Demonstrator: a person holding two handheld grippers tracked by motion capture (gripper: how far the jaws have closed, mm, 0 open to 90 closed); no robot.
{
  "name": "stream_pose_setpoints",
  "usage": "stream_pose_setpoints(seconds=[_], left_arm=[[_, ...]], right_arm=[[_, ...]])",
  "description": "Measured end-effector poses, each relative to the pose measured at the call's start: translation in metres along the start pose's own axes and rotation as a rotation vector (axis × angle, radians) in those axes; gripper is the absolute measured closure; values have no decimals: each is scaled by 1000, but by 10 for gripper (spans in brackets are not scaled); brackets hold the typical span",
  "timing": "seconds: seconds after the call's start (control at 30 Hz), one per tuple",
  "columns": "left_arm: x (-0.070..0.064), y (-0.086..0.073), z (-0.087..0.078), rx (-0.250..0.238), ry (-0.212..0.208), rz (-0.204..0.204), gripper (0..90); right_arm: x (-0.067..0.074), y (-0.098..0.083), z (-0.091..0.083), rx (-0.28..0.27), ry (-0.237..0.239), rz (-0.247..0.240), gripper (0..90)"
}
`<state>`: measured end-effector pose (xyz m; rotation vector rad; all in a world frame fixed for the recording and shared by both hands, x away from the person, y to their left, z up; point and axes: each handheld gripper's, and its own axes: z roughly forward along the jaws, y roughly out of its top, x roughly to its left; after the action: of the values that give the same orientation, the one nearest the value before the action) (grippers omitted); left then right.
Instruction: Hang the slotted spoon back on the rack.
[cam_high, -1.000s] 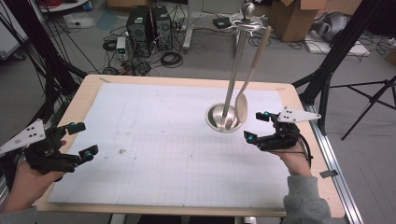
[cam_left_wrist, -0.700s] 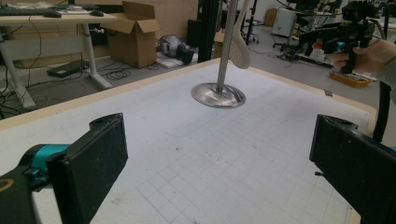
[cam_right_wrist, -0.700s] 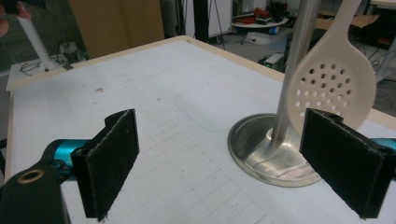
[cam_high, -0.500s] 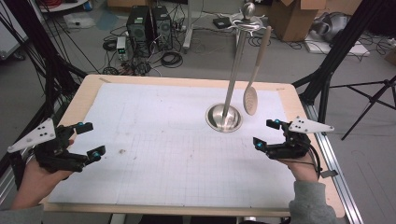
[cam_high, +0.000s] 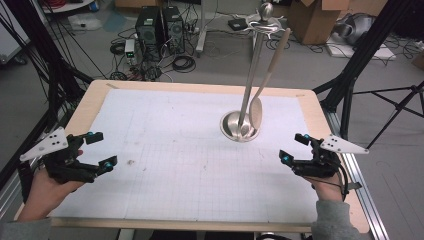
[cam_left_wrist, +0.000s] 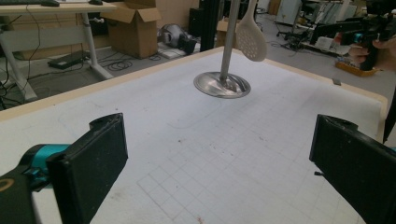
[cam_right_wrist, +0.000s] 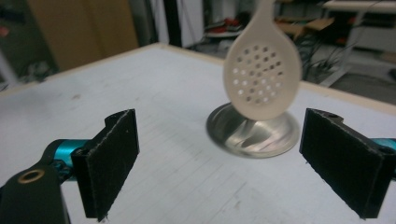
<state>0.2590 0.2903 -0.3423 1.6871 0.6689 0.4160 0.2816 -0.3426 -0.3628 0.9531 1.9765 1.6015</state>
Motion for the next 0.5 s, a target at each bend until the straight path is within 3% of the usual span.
stream_pose_setpoints(seconds=[0.17, 0.5], left_arm=[[0, -3, 2, 1, -8, 6, 47], [6, -12, 4, -8, 13, -10, 47]], right_arm=[[-7, -10, -5, -18, -18, 28, 108], [-9, -21, -14, -25, 4, 48, 108]])
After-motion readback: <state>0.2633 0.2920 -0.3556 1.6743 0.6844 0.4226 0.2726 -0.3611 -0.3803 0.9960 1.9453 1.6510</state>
